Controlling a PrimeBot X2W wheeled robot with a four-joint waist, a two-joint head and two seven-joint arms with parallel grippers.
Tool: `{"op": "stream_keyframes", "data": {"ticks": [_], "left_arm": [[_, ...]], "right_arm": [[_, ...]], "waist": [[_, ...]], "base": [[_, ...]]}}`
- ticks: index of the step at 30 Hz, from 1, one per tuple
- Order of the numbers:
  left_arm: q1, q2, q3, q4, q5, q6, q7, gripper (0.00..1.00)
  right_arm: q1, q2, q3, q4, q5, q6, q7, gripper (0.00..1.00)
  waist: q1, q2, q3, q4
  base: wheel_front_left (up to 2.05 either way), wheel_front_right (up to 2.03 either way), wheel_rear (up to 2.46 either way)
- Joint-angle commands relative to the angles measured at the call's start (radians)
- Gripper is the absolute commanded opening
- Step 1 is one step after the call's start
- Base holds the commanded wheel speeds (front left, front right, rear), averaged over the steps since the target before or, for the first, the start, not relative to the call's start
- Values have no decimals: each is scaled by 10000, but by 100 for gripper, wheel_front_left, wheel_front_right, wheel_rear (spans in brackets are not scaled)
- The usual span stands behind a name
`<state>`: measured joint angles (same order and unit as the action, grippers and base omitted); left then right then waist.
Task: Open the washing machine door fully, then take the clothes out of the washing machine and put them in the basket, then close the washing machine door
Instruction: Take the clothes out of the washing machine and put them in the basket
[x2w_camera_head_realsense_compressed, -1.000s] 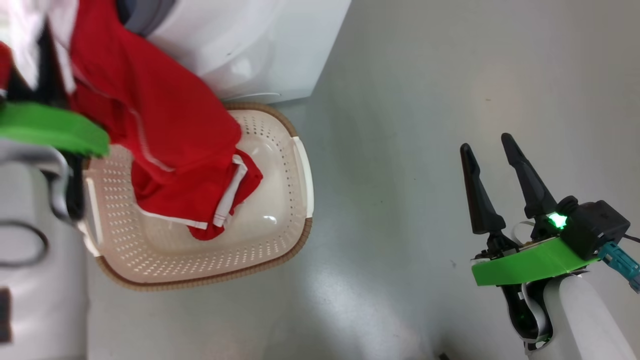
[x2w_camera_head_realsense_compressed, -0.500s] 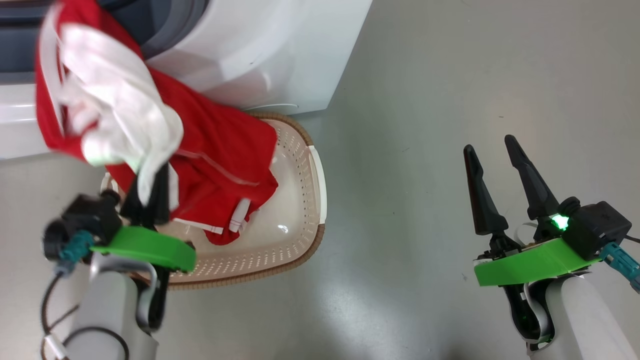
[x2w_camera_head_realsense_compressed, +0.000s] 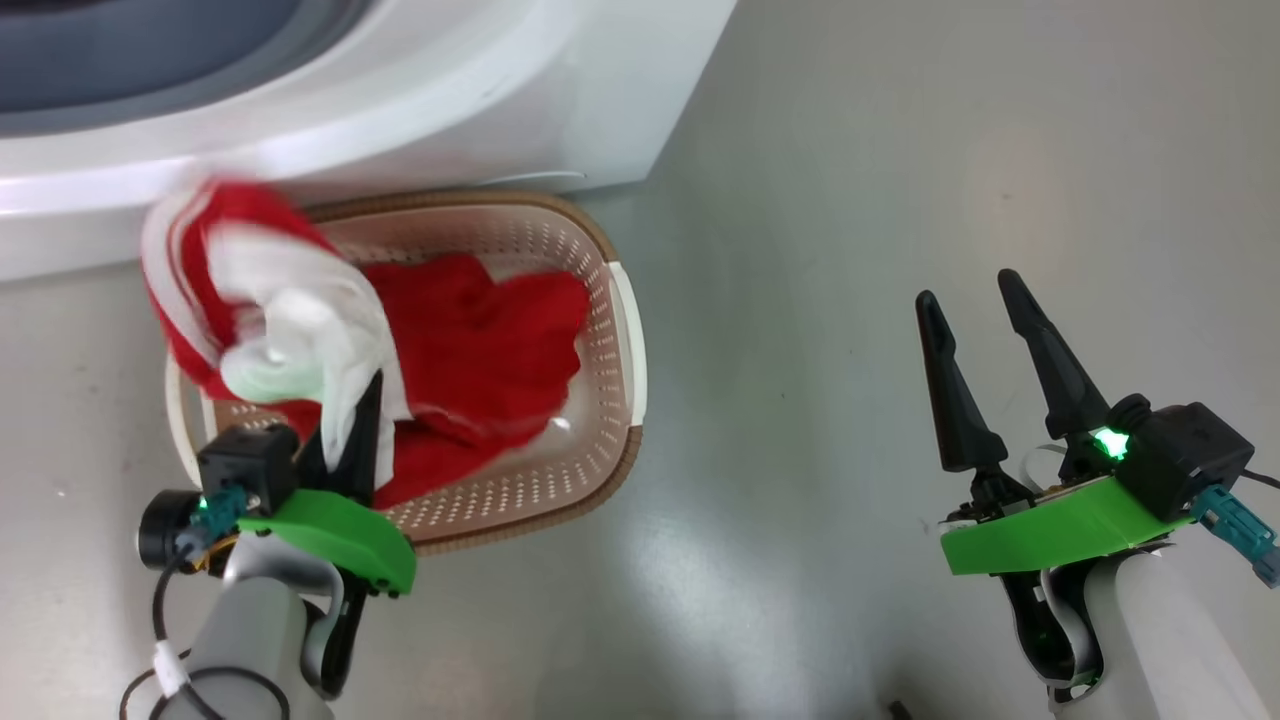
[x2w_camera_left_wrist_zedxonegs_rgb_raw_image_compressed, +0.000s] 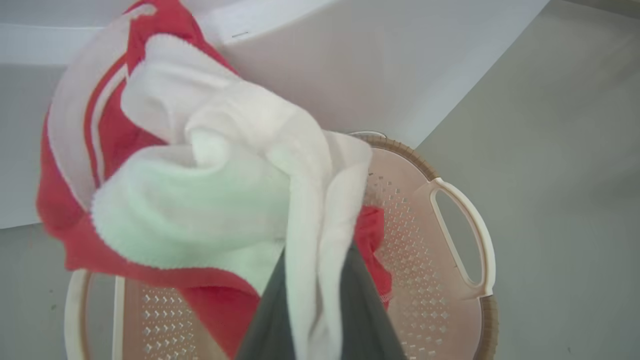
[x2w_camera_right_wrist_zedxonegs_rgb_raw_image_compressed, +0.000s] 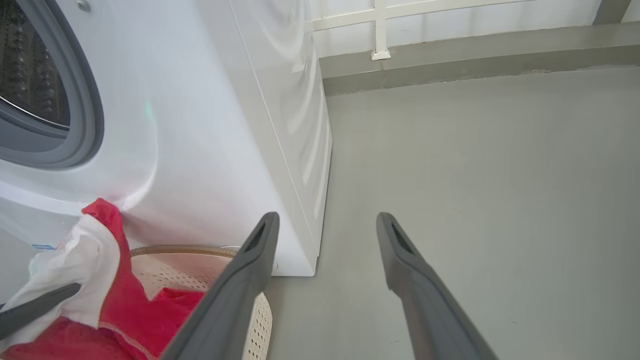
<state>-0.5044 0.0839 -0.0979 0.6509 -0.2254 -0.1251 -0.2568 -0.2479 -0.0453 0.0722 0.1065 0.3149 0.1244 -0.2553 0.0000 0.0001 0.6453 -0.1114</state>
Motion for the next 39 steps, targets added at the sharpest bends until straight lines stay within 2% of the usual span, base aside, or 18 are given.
{"op": "stream_keyframes", "data": {"ticks": [1,10,12,13,14,15,16,17,18,19,29,39], "left_arm": [[-81,265,213,-66,-150,-55,-49,0],[-756,534,-47,1286,-466,-55,-49,0],[-906,588,-15,1466,-528,-55,-49,7],[-967,618,-8,1525,-541,-55,-49,16],[-1019,639,-4,1577,-555,-55,-49,31],[-1060,655,-5,1621,-567,-55,-49,39],[-1095,671,-3,1659,-576,-55,-49,52],[-1124,680,13,1687,-585,-55,-49,76],[-1143,682,34,1711,-597,-55,-49,93],[-1153,681,60,1721,-610,-55,-49,100],[-900,530,301,1531,-732,-55,-49,100],[9,399,996,409,-574,-55,-49,100]], "right_arm": [[139,-49,199,-252,38,63,-65,100],[-23,-49,230,-319,150,63,-65,100],[-56,-49,226,-325,161,63,-65,100],[-73,-49,226,-330,164,63,-65,100],[-86,-49,224,-335,166,63,-65,100],[-95,-49,221,-335,167,63,-65,100],[-100,-49,215,-327,164,63,-65,100],[-105,-49,208,-315,158,63,-65,100],[-115,-49,203,-299,153,63,-65,100],[-121,-49,202,-285,147,63,-65,100],[-47,-49,154,-140,7,63,-65,100],[291,-49,138,122,-197,63,-65,100]], "waist": [[0,-1,189,-131],[0,-1,705,-285],[0,-1,768,-289],[0,-1,796,-291],[0,-1,818,-291],[0,-1,831,-290],[0,-1,833,-285],[0,-1,827,-276],[0,-1,809,-266],[0,-1,785,-256],[0,-1,160,-78],[0,-1,-1252,158]], "base": [[0,0,0],[0,0,0],[0,0,0],[0,0,0],[0,0,0],[0,0,0],[0,0,0],[0,0,0],[0,0,0],[0,0,0],[0,0,0],[0,0,0]]}}
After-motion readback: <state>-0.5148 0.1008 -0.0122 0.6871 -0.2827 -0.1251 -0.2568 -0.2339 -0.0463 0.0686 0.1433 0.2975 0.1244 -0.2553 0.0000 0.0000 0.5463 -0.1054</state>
